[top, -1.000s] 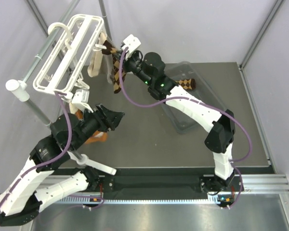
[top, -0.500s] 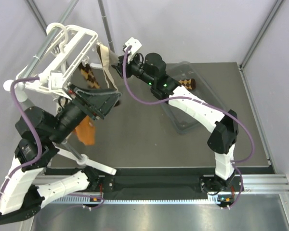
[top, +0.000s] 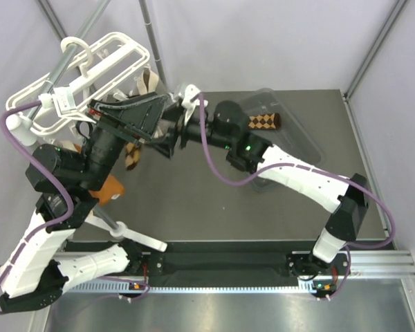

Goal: Clip the socks to the hanger
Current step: Rotate the hanger.

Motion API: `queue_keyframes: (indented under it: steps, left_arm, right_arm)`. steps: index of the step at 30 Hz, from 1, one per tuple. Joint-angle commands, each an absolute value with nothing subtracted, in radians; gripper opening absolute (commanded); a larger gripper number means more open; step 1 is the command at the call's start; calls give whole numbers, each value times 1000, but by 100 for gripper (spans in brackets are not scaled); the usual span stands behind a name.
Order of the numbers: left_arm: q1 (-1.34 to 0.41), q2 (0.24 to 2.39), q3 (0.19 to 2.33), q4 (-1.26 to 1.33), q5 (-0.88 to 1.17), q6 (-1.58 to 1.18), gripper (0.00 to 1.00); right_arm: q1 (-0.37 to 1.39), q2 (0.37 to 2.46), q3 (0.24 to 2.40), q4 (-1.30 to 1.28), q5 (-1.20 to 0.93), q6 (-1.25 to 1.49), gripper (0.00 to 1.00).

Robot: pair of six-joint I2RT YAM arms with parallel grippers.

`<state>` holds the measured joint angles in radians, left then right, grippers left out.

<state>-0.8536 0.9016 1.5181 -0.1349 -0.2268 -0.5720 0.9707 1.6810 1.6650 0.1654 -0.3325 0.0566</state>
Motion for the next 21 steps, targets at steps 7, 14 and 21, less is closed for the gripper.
queue_keyframes:
  steps: [7, 14, 21]
  left_arm:
    - [-856, 824, 1417, 137, -328, -607, 65]
    - [-856, 792, 1396, 121, -374, -627, 64]
    - [-856, 778, 1364, 109, -374, -638, 64]
  right_arm:
    - [1048, 1788, 1707, 532, -460, 247, 85]
    - [1040, 1919, 1847, 516, -216, 271, 67]
    - [1019, 2026, 1901, 557, 38, 172, 50]
